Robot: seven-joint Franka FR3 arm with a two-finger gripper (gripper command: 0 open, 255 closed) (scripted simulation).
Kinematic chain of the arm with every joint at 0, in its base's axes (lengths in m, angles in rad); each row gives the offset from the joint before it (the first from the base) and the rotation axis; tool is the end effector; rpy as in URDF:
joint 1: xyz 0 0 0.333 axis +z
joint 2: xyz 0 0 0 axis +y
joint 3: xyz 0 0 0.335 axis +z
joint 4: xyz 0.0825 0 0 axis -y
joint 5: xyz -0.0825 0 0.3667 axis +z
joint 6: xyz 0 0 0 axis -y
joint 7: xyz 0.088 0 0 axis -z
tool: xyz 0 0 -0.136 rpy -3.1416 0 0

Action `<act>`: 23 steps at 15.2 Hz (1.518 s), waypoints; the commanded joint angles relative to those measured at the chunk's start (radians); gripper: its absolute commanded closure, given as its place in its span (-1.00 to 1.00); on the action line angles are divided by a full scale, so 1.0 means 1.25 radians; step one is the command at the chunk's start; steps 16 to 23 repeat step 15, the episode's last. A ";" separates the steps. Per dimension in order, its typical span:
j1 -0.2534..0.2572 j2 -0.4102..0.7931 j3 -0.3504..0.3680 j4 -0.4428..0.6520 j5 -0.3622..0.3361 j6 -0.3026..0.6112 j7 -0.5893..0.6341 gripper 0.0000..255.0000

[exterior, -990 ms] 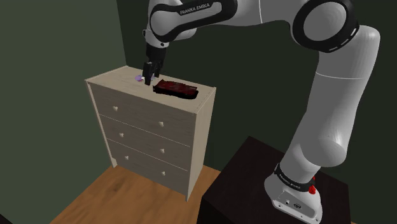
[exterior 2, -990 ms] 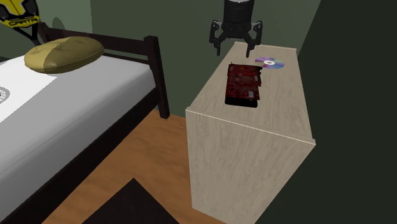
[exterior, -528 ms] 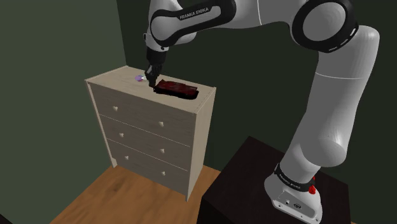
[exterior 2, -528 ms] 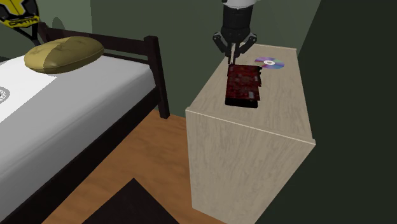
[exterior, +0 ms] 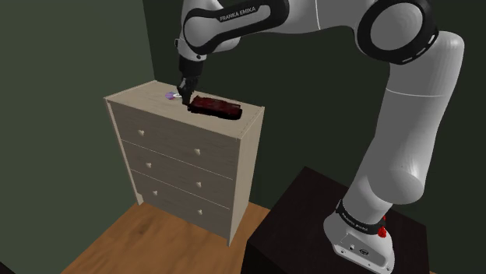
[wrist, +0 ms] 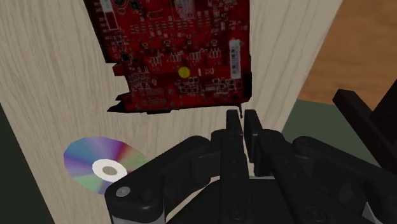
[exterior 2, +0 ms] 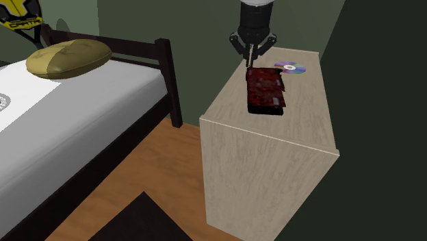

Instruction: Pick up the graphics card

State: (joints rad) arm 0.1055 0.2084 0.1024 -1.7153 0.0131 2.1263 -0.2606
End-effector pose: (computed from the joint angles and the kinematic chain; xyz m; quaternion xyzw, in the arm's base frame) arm 0.6231 0.1278 0.4795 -0.9687 -0.2260 -0.1020 0.0136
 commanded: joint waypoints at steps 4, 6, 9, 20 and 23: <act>0.000 -0.008 0.000 0.041 0.000 -0.049 0.001 1.00; 0.000 -0.010 0.000 0.060 0.000 -0.070 0.002 1.00; 0.000 -0.011 0.000 0.091 0.000 -0.102 0.003 1.00; 0.001 -0.011 0.001 0.137 -0.001 -0.147 0.004 1.00; 0.001 -0.011 0.001 0.137 -0.001 -0.147 0.004 1.00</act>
